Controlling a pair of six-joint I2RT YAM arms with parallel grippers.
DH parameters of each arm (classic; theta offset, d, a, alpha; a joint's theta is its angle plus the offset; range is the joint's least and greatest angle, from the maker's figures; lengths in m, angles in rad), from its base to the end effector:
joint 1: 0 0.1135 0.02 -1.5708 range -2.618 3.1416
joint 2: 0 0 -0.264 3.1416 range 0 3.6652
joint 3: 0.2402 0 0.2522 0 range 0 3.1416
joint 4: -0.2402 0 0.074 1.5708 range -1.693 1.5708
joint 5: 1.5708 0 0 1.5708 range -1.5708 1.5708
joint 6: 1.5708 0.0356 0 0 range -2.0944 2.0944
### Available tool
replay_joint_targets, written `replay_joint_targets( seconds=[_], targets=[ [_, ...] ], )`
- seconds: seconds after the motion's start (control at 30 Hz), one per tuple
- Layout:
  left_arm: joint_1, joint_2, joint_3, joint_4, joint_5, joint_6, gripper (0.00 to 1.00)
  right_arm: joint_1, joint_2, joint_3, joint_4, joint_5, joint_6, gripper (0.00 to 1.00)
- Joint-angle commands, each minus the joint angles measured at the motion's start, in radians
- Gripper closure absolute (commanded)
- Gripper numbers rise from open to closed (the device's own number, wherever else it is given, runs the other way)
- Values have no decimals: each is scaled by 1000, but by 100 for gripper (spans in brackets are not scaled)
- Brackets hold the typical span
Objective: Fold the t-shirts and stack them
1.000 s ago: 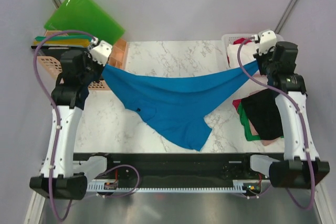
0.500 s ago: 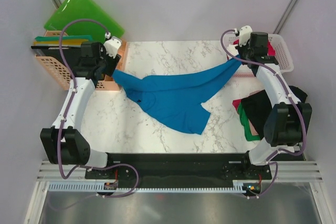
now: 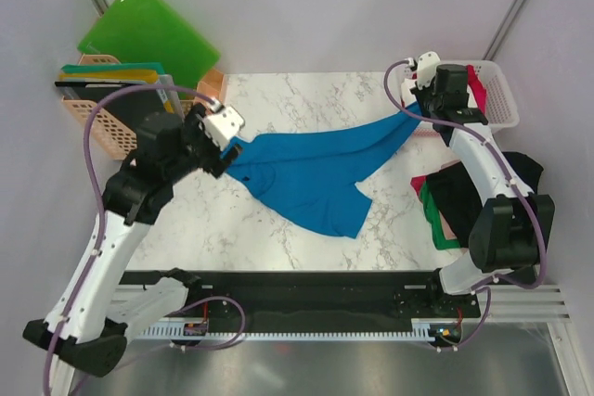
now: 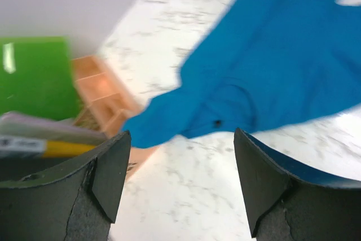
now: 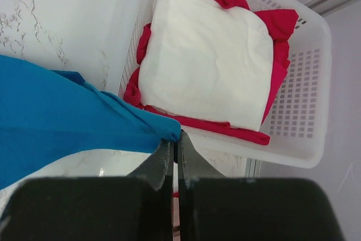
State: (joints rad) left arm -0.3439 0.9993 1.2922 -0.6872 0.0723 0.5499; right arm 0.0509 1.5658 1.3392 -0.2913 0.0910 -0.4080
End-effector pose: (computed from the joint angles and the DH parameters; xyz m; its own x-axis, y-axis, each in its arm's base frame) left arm 0.1832 -0.0683 0.4216 -0.0998 0.5894 -0.8017 0.5293 0.7137 0.4588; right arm 0.3656 0.0154 0.3267 -0.4650 -0.4193 -0.7797 -0.1703 0.9066 -0.3860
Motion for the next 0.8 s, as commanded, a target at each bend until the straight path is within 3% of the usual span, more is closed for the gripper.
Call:
replay_joint_targets(
  seconds=[0.0, 0.17, 0.43, 0.6, 0.77],
  targets=[
    [-113, 5, -99, -166, 84, -82, 20, -3, -69, -31, 35, 35, -6, 100],
    [-259, 166, -131, -147, 234, -99, 20, -2, -89, -74, 34, 47, 3, 100],
    [-524, 421, -88, 27, 156, -143, 25, -3, -130, -135, 34, 65, 17, 100],
    [-619, 528, -5, 28, 198, -192, 27, -5, -128, -160, 43, 69, 17, 100],
    [-797, 665, -16, 92, 103, -189, 28, -3, -118, -161, 43, 53, 46, 100]
  ],
)
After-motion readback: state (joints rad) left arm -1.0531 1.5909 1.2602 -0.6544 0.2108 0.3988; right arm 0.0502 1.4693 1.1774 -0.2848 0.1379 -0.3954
